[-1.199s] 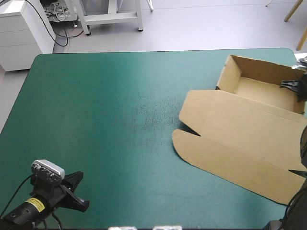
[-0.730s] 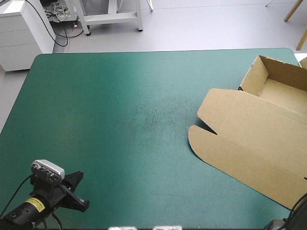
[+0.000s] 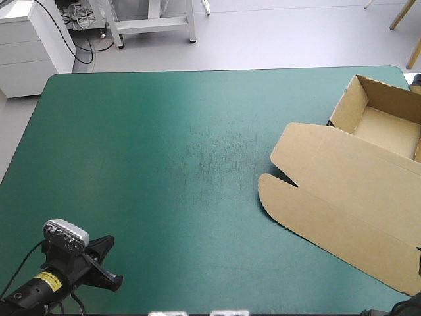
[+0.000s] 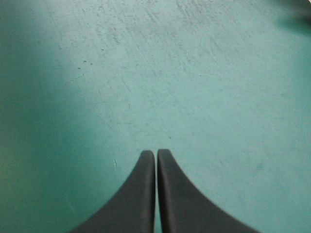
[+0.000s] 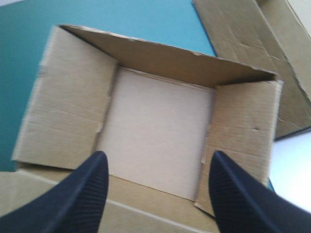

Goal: Fold the box

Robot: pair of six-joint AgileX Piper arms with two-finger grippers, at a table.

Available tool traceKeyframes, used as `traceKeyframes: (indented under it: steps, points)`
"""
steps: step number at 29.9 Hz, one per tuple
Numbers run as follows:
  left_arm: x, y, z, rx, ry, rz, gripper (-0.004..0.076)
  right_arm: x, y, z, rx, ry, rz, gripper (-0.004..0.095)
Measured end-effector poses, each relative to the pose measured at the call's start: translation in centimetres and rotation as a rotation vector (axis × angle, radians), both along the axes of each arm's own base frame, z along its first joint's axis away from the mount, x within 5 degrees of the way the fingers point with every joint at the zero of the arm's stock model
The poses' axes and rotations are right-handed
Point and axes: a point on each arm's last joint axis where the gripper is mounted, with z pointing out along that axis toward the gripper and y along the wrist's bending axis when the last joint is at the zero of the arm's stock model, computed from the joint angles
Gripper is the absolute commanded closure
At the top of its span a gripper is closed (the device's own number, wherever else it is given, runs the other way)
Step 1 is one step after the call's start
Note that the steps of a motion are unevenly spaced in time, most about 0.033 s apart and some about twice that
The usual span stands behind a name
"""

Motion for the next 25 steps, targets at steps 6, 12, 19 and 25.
traceKeyframes:
  steps: [6, 12, 19, 25]
  points:
    - [0.0, 0.0, 0.0, -0.007, 0.004, 0.005, 0.0731, -2.6, 9.1, 4.4, -0.033, -0.123, 0.239, 0.0920]
    - [0.0, 0.0, 0.0, -0.010, 0.004, 0.007, 0.0731, -8.5, 15.6, 5.4, -0.024, -0.163, 0.459, 0.0928]
    - [0.0, 0.0, 0.0, -0.011, 0.005, 0.008, 0.0731, -15.3, 17.1, 2.0, -0.022, -0.216, 0.541, 0.0928]
    - [0.0, 0.0, 0.0, -0.011, 0.005, 0.008, 0.0731, -19.6, 16.4, -5.1, -0.038, -0.194, 0.525, 0.0928]
